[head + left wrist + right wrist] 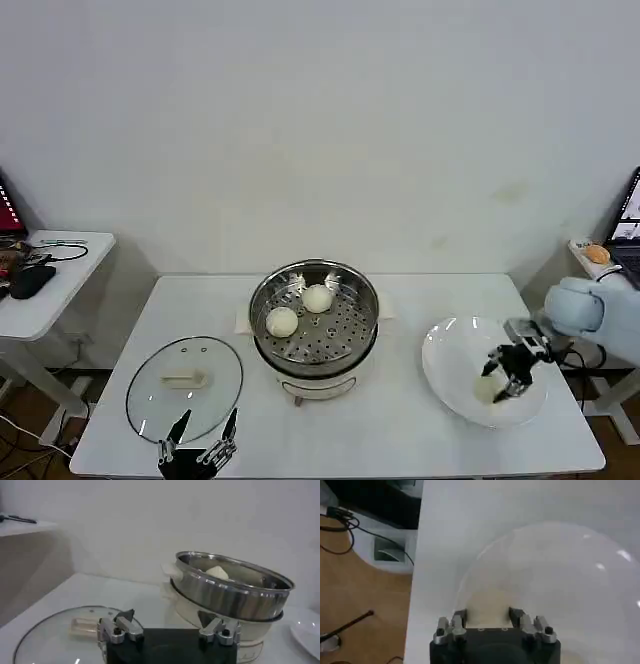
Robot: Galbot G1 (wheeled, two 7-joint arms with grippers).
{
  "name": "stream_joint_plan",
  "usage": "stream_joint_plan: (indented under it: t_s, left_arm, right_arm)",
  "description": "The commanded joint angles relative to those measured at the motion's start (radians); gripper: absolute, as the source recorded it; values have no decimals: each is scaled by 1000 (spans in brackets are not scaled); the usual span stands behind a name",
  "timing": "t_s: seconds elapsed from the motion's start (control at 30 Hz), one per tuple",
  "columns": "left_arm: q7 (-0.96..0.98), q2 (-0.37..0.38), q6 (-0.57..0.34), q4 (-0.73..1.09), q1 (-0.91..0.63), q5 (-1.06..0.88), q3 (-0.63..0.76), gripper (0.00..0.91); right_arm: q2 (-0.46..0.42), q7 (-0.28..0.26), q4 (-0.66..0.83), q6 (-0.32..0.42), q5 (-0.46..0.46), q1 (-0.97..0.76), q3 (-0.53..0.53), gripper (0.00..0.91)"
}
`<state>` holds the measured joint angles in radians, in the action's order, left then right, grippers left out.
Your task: Take steamed baozi put them in steamer then cover it.
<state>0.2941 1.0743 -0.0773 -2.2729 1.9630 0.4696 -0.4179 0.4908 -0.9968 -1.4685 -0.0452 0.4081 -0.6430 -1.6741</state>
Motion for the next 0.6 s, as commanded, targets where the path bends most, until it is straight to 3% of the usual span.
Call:
stream_joint_plan:
  t_s: [0.03,0.33,0.6]
  left_arm:
    - [0,-2,0,1,0,0,3,907]
    - [1,-13,-2,4,6,3,8,907]
    - [3,-14,-2,7,4,6,12,907]
  right_arm:
    - [15,-3,-53,21,14,-159,-19,595]
    - [136,-13,-66,124,7,-305,-13,595]
    - [260,5,-41,177,5,-275,98,595]
